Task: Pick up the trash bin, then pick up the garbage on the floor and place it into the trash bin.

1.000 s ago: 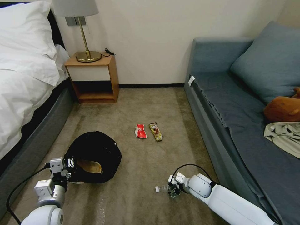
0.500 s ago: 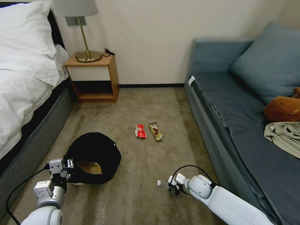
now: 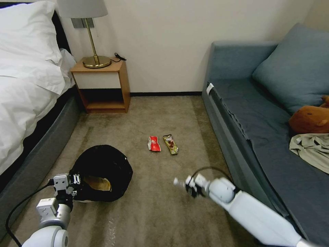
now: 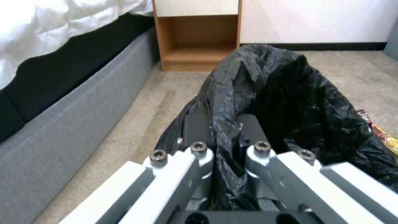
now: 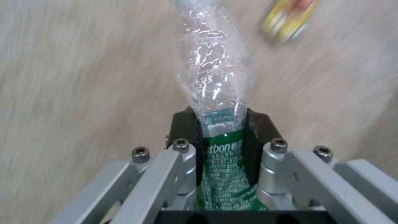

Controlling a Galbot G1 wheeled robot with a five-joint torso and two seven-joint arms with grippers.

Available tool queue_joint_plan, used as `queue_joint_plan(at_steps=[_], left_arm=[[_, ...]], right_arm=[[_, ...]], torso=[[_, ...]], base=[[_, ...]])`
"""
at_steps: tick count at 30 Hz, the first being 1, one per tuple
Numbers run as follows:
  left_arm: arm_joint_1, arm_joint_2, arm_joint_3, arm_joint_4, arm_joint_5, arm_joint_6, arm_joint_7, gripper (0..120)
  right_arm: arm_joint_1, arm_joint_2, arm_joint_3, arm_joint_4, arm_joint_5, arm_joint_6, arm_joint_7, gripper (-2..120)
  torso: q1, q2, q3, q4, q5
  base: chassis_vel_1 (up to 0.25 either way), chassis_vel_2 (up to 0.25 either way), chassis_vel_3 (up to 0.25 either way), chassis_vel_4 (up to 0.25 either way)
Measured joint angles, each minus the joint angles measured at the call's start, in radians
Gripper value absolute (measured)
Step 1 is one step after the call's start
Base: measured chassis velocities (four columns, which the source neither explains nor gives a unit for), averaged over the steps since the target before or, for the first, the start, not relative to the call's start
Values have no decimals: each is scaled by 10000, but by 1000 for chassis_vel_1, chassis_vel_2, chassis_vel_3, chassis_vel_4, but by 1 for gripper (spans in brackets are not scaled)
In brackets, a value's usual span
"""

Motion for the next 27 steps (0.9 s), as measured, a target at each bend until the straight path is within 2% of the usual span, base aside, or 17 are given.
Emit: queue_joint_plan(at_steps=[5,6,8,11,13,14,16,20,22,23,25,27], left_arm=[[-61,16,37,39,-3,1,10,4],[-61,16,37,39,-3,1,10,4],[-113,20,44,78,3,4,51,4],[-140,20,47,100,6,6,66,4],[-186,12,54,150,10,9,90,4],[-186,12,54,150,10,9,90,4],[-219,-4,57,219,9,9,103,4],[-244,-34,76,288,13,6,103,4],[-270,-78,107,329,26,-7,102,4],[-270,-78,107,329,26,-7,102,4],[-289,-108,119,345,33,-30,99,4],[-290,-110,118,346,33,-35,99,4]], right_arm=[[1383,379,12,357,1307,336,475,17],[1383,379,12,357,1307,336,475,17],[1912,778,-290,622,2338,400,1054,17],[2133,1034,-488,778,2827,400,1341,17],[2611,1746,-1096,1120,3683,443,2174,17],[2611,1746,-1096,1120,3683,443,2174,17],[3069,2434,-1796,1292,4568,637,3148,17],[3427,2931,-2372,1336,5324,970,3551,17],[3660,3280,-2870,1440,6129,1250,3797,17],[3660,3280,-2870,1440,6129,1250,3797,17],[3680,3534,-3288,1703,7005,1510,4100,17],[3653,3572,-3362,1767,7153,1571,4166,17]], torso=[[0,0,0,-2,0],[0,0,0,-2,0],[0,0,1,-3,-1],[0,-1,0,-2,0],[0,-1,0,-1,-1],[0,-1,0,-1,-1],[0,0,0,2,-1],[0,-1,0,2,-1],[0,-1,0,2,-3],[0,-1,0,2,-3],[0,0,0,0,-2],[0,-1,0,0,-1]], base=[[0,0,0,0],[0,0,0,0],[0,0,0,0],[0,0,0,0],[0,0,0,0],[0,0,0,0],[0,0,0,0],[0,0,0,0],[0,0,0,0],[0,0,0,0],[0,0,0,0],[0,0,0,0]])
